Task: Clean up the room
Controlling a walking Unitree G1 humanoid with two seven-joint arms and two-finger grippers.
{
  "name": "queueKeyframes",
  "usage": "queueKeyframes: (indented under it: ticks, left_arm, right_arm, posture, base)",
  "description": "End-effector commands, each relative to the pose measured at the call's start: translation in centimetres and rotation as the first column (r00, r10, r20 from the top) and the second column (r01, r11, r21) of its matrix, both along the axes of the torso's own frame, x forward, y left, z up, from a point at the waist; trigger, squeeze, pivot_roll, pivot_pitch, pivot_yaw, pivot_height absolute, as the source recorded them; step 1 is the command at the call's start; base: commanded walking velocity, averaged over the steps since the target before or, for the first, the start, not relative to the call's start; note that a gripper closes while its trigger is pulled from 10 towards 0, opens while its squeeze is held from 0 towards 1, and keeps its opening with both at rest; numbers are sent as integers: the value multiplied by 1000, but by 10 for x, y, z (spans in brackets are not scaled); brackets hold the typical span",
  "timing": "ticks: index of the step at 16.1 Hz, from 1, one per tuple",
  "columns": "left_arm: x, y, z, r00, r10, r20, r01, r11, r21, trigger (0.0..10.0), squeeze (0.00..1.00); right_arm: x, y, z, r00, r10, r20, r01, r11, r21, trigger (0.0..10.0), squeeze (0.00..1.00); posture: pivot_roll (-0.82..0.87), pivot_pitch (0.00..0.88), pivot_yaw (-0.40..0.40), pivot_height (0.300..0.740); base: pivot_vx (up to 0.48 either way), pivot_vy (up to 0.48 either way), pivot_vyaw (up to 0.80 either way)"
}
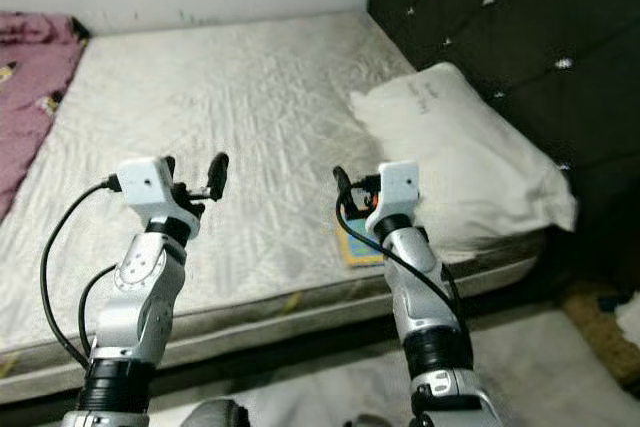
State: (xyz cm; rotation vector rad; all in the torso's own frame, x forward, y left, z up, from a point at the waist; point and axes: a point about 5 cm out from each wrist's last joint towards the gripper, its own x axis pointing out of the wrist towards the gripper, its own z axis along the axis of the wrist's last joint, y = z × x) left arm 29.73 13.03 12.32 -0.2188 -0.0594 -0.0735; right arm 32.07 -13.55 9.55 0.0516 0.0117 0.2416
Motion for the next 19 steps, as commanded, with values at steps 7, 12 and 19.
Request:
queueKeyframes:
  ticks: [7,12,19]
  left_arm:
    - [1,7,1,1000,20,2,-20,1000,7,10000,0]
    - [1,6,1,1000,16,3,-16,1000,2,10000,0]
    - [1,4,0,1000,16,-2,-16,1000,0,10000,0]
  right_arm:
    - [5,12,6,999,36,21,-36,999,2,10000,0]
    - [4,13,5,999,44,20,-43,999,-16,10000,0]
    - [2,14,3,998,56,10,-56,998,-7,10000,0]
  posture:
    - [-93,0,25,740]
    - [-93,0,25,740]
    - [-100,0,23,740]
  base:
    - [0,476,0]
    - [0,476,0]
    - [0,476,0]
